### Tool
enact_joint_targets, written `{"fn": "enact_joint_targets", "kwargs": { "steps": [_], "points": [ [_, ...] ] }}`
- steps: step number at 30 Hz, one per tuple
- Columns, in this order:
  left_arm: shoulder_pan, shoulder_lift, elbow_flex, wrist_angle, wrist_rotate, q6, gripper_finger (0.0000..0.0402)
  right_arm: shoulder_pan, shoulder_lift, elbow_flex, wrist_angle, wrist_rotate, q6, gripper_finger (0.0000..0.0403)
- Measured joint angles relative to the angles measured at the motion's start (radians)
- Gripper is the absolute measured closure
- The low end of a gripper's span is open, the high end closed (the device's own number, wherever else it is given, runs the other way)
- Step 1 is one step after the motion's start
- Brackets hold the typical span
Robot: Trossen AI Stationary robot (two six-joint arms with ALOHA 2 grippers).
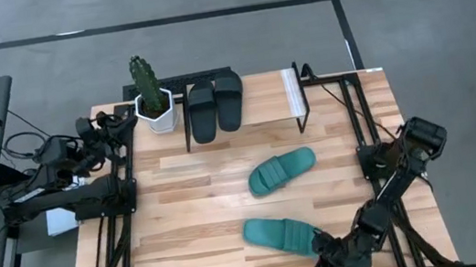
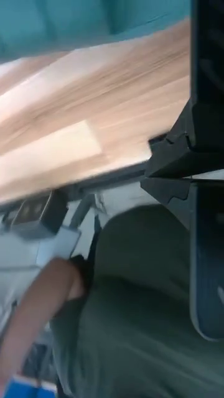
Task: Pick and place slides into the shelf
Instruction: Put the top green slide on the shelf
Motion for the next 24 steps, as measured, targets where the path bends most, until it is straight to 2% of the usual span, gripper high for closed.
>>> {"fn": "enact_joint_targets", "kwargs": {
  "steps": [8, 12, 16, 24],
  "points": [
    [0.000, 0.000, 0.000, 0.000, -0.101, 0.002, 0.0401, -0.008, 0.085, 0.040, -0.206, -0.005, 0.259, 0.0403],
    [0.000, 0.000, 0.000, -0.001, -0.127, 0.002, 0.0401, -0.014, 0.087, 0.046, -0.345, -0.018, 0.331, 0.0403],
    [0.000, 0.000, 0.000, -0.001, -0.143, 0.002, 0.0401, -0.039, 0.070, 0.048, -0.484, 0.000, 0.286, 0.0403],
    [0.000, 0.000, 0.000, -0.002, -0.143, 0.002, 0.0401, -0.149, 0.026, 0.041, -0.648, 0.091, 0.054, 0.0403]
  ]
}}
